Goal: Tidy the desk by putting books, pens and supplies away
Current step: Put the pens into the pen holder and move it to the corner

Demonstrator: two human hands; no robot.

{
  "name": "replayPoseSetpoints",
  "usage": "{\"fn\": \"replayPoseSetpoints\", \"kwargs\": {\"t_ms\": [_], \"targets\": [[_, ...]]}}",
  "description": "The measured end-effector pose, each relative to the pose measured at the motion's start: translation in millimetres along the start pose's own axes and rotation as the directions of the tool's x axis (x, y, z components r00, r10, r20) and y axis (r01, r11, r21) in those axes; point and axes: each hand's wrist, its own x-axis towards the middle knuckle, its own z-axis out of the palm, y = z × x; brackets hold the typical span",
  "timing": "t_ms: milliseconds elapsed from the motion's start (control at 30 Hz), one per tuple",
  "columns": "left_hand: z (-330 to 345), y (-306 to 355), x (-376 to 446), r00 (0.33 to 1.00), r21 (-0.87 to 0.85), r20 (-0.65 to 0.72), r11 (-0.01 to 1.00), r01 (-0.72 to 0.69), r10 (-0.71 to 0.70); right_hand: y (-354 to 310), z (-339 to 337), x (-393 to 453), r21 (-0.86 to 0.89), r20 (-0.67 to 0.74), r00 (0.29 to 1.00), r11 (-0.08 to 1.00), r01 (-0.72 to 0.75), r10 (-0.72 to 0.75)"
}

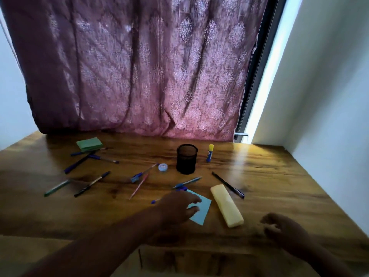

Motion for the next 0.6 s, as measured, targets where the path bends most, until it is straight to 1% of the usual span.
{"fn": "replayPoseSetpoints", "kwargs": {"t_ms": [67,133,200,267,333,400,467,500,600], "targets": [[-10,-16,14,0.995,-0.008,-0.031,0.996,0.09,-0.091,-16,-7,20,0.059,-0.119,0.992,0.997,0.046,-0.038],[-17,-29,28,0.979,-0.069,-0.027,0.977,0.2,-0.203,-32,-13,43,0.111,-0.21,0.975,0.99,0.093,-0.068],[-22,-42,43,0.954,-0.107,-0.031,0.95,0.294,-0.299,-43,-15,72,0.135,-0.233,0.97,0.986,0.102,-0.068],[-21,-55,58,0.924,-0.135,-0.046,0.919,0.371,-0.379,-47,-10,102,0.132,-0.208,0.978,0.99,0.056,-0.027],[-17,-67,74,0.903,-0.137,-0.048,0.898,0.418,-0.427,-51,-2,127,0.141,-0.193,0.981,0.99,0.025,0.003],[-11,-74,91,0.895,-0.117,-0.026,0.89,0.44,-0.446,-53,6,148,0.135,-0.149,0.989,0.991,-0.001,0.021],[-5,-79,104,0.893,-0.1,-0.003,0.888,0.448,-0.45,-53,12,164,0.09,-0.082,0.996,0.996,-0.025,0.032],[-3,-81,111,0.896,-0.069,0.002,0.894,0.444,-0.445,-50,14,171,0.059,-0.039,0.998,0.997,-0.043,0.045],[4,-83,123,0.915,0.108,0.014,0.91,0.4,-0.403,-39,13,182,0.028,0.037,0.994,0.995,-0.1,0.099]]}}
